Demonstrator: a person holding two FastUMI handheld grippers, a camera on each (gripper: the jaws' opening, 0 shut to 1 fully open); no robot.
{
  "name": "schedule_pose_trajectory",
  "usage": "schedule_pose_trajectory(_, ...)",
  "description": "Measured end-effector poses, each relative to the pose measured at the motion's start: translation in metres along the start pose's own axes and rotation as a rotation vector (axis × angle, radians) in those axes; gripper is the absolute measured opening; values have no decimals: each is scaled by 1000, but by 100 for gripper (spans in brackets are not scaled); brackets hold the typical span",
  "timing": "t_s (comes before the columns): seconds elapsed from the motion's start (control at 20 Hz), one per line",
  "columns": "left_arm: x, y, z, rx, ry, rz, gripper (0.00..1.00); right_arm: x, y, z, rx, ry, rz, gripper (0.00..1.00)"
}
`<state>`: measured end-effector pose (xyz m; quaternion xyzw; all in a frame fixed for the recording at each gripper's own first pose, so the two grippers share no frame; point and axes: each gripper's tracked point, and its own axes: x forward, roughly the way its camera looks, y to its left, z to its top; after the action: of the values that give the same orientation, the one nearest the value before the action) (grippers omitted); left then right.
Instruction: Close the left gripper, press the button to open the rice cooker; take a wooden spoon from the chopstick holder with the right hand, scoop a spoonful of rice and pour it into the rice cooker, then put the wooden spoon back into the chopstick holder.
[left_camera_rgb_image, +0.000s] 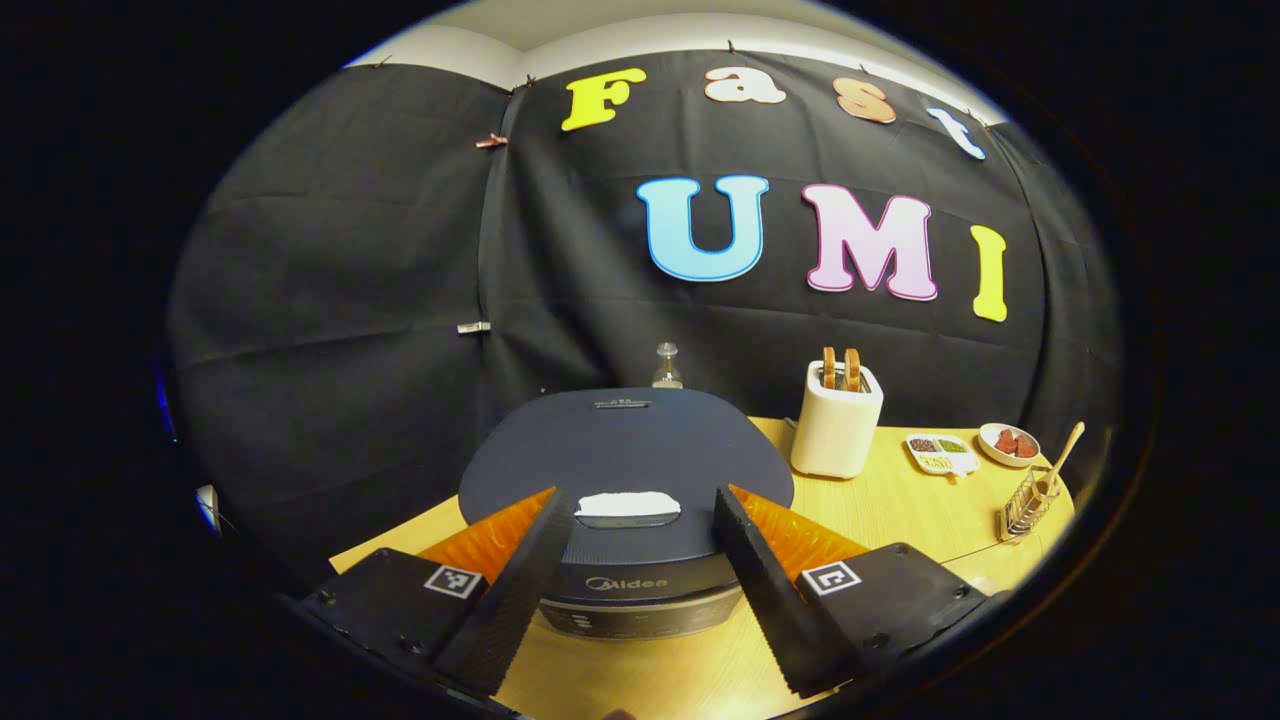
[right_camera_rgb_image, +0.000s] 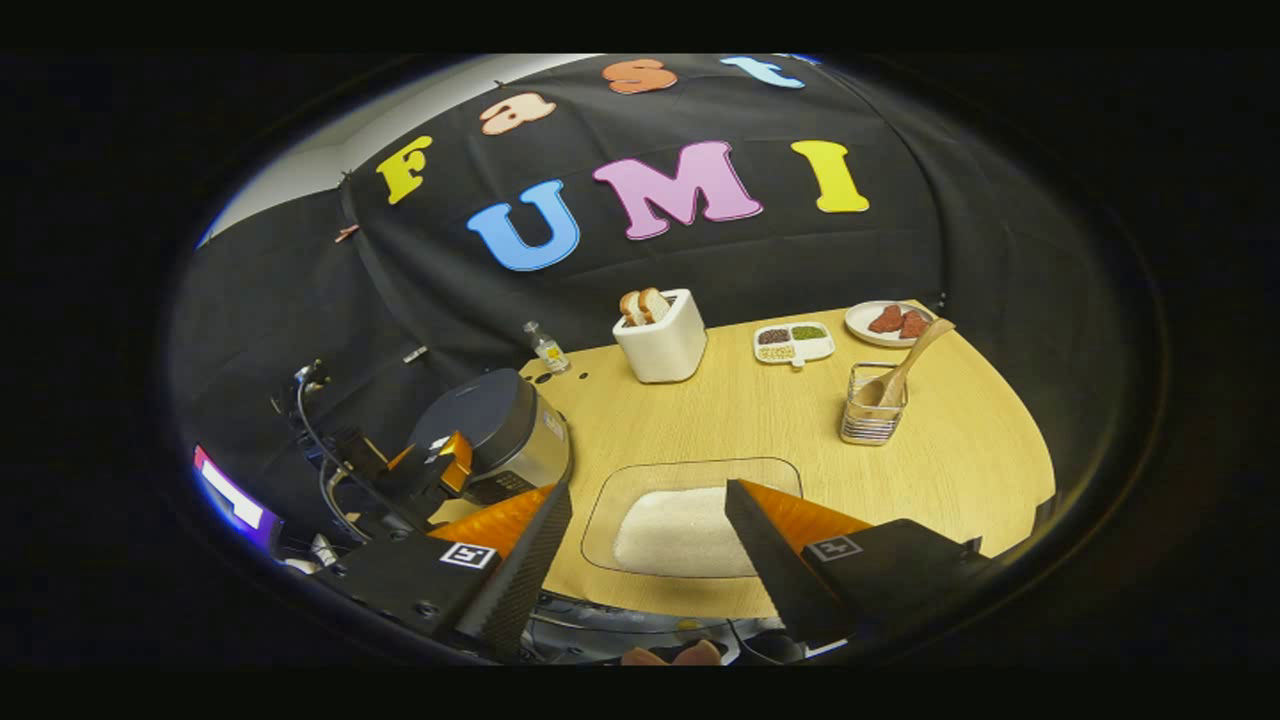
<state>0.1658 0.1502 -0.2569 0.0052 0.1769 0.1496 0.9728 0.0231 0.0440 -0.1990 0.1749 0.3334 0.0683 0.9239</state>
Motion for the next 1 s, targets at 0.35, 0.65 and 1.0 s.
schedule_pose_trajectory(0.35,-21,-2,17,-129,69,-92,97,-3,-16,14,24,-38,-21,96)
schedule_pose_trajectory(0.65,-78,-66,55,-147,53,-336,94,1,-44,38,69,-101,-58,96)
schedule_pose_trajectory(1.0,-133,-131,94,-126,-20,-503,95,-8,-81,73,15,-187,-133,96)
